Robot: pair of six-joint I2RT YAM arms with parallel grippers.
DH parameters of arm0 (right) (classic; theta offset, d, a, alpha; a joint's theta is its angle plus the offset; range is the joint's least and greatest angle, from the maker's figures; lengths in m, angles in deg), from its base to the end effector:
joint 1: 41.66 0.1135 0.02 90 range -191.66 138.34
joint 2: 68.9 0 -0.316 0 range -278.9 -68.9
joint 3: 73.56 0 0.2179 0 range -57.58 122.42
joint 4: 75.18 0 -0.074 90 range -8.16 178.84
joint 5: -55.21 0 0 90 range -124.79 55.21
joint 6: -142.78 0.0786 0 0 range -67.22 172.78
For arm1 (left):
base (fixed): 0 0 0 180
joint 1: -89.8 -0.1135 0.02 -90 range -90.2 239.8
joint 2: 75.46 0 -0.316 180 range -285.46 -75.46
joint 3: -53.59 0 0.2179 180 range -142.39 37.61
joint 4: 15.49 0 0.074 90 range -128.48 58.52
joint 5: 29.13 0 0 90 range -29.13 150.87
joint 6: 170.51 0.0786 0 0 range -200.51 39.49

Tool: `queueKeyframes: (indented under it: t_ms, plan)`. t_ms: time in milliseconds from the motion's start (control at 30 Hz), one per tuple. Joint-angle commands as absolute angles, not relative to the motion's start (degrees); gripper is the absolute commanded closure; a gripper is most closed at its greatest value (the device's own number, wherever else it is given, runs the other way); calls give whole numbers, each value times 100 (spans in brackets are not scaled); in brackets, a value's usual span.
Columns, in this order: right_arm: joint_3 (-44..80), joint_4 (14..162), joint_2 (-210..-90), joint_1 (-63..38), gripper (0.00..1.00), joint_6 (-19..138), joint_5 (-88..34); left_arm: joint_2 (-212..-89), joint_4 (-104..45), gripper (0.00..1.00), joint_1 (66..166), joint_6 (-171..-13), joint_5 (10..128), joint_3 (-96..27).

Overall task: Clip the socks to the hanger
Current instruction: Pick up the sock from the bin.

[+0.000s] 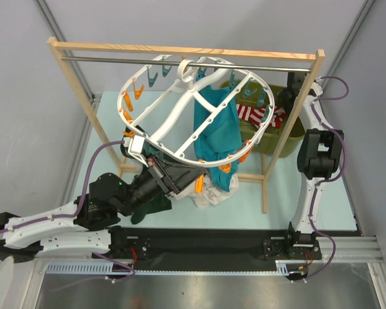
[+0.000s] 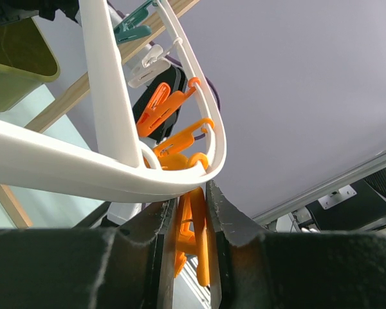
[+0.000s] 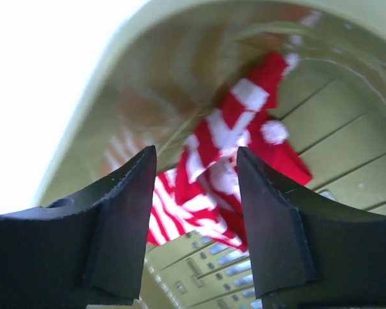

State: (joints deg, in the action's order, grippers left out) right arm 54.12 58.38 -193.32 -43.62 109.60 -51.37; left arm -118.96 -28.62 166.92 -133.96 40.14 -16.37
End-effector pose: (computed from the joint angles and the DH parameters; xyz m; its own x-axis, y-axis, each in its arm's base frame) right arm 0.5240 -0.0404 0.2844 -0.1728 0.8085 -0.5625 0.7041 0.5007 0.5035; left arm 0.0560 -0.1199 0.4621 -0.6401 -0.5711 -0.5139 0.5385 0.1436 -0.8303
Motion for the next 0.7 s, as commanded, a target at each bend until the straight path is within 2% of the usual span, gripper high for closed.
queueKeyframes:
  t_ms: [0, 467, 667]
  plan:
    - [5659, 5518, -19573, -4324, 44, 11140, -5553, -11888, -2805, 100, 16697, -13236, 3995, -1636]
    - [6089, 5553, -20100, -4289, 40, 11070, -5641, -11940, -2840, 100, 16697, -13236, 3995, -1671]
    - [6230, 5465, -20337, -4359, 46, 11245, -5527, -11940, -2857, 100, 16697, -13254, 4012, -1671]
